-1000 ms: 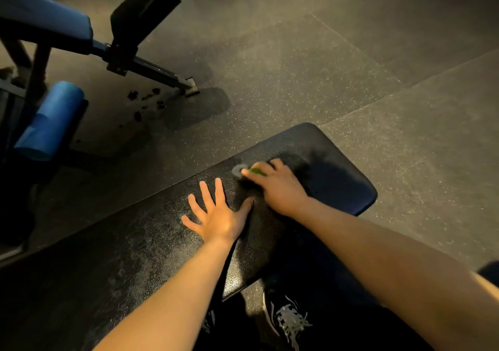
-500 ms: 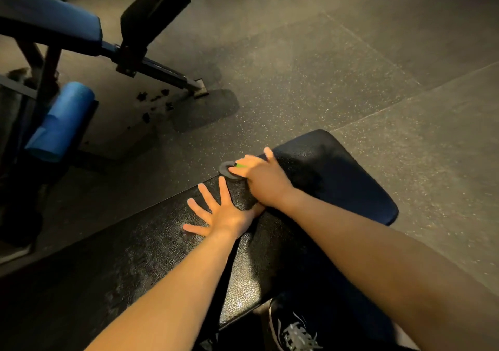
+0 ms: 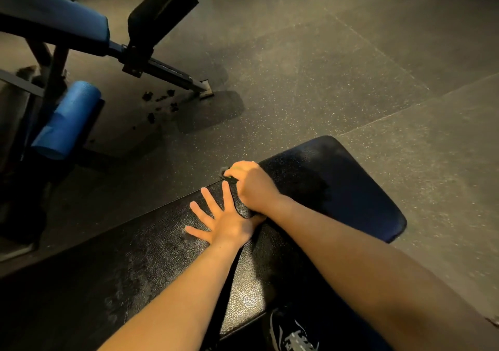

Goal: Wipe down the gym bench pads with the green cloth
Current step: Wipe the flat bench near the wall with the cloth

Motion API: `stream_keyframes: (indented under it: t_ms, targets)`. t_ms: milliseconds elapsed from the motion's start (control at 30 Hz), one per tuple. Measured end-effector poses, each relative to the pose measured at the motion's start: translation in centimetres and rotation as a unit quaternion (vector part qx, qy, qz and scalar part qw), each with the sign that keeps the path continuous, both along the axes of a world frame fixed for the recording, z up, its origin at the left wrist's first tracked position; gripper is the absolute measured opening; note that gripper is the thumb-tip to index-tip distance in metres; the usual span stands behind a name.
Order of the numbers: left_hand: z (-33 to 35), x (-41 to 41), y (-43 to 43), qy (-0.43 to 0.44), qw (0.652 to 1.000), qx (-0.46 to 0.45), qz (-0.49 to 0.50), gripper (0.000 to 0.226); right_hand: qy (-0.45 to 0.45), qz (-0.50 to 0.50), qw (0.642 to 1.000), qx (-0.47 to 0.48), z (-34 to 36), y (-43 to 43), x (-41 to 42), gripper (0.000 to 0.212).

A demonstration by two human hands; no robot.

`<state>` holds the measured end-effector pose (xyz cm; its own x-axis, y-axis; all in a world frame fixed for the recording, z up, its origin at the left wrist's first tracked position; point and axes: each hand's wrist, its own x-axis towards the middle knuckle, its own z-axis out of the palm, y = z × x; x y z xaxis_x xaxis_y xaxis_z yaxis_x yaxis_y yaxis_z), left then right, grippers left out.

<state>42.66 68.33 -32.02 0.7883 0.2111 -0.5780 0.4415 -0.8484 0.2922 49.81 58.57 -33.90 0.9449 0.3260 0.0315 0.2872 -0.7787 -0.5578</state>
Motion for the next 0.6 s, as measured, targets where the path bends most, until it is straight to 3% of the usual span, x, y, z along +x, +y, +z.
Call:
stream_keyframes:
  t_ms: [100,267,400,467,600]
  targets:
    - [0.1,0.0,0.2,-0.003,1.0,-0.01,-0.001,0.128,0.026,0.017,0.998,-0.062,-0.8,-2.4,1.0,0.061]
    - [0.1,0.0,0.4,-0.01,1.0,-0.028,-0.008,0.128,-0.016,-0.174,0.98,-0.1,-1.0,-9.6,2.3,0.057]
    - [-0.2,0.0,0.4,-0.013,1.0,-0.021,-0.008,0.128,-0.001,-0.247,0.967,-0.061,-0.6,-8.0,1.8,0.058]
    - [-0.4,0.0,0.4,-0.016,1.0,-0.011,-0.01,0.126,0.001,-0.225,0.974,-0.032,-0.6,-5.0,-0.2,0.061]
    - [-0.6,0.0,0.2,-0.02,1.0,0.012,-0.009,0.111,0.038,-0.054,0.997,-0.047,-1.8,-1.1,-3.8,0.058]
